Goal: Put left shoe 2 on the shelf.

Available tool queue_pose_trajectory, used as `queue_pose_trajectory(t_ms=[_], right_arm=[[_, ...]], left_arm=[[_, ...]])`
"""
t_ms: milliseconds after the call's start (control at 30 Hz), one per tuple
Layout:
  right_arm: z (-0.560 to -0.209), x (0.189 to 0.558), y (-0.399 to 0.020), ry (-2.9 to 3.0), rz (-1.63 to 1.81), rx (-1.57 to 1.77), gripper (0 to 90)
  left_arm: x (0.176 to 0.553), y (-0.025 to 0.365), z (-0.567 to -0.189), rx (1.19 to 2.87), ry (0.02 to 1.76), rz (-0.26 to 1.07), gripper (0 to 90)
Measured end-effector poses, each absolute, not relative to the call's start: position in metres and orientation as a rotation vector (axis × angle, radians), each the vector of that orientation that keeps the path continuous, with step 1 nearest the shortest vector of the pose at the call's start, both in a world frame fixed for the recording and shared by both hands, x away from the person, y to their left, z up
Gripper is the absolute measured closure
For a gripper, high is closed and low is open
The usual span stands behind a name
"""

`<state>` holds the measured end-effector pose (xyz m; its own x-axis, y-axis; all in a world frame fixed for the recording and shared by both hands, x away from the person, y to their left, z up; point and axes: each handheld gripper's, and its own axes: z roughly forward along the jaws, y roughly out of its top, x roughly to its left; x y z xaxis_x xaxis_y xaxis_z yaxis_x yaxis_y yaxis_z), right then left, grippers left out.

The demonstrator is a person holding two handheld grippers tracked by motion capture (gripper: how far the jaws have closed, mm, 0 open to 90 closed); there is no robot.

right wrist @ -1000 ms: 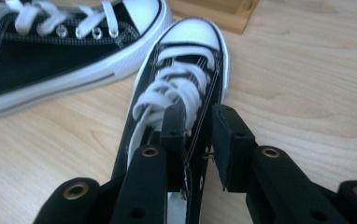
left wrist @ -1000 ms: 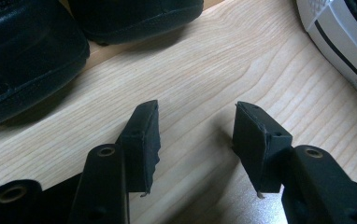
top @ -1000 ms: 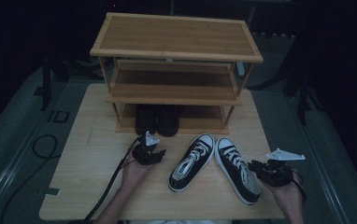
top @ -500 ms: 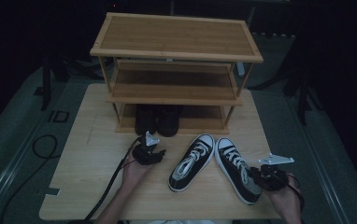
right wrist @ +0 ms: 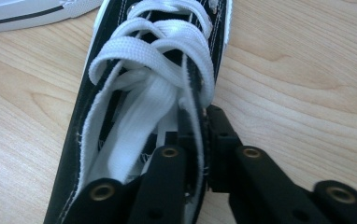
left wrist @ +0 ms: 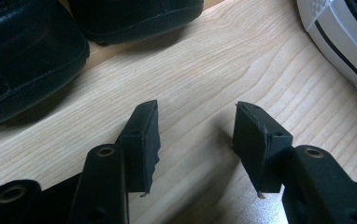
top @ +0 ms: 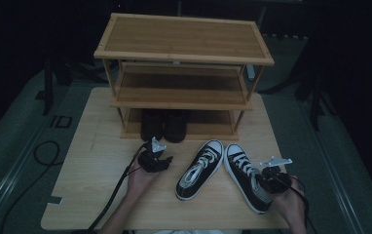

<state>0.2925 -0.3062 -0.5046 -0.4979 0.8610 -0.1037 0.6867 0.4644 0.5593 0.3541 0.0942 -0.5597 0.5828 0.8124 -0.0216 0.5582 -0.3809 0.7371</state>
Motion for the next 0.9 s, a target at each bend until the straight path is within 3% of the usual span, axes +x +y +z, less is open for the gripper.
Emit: queue_pose_trajectory(t_ms=[900], right_arm=[[-0.484,0.298,-0.319,2.281,0.711,1.334,88.0]], left_arm=[[0.354,0.094,-0.560,2.090,1.087,0.451,50.6]])
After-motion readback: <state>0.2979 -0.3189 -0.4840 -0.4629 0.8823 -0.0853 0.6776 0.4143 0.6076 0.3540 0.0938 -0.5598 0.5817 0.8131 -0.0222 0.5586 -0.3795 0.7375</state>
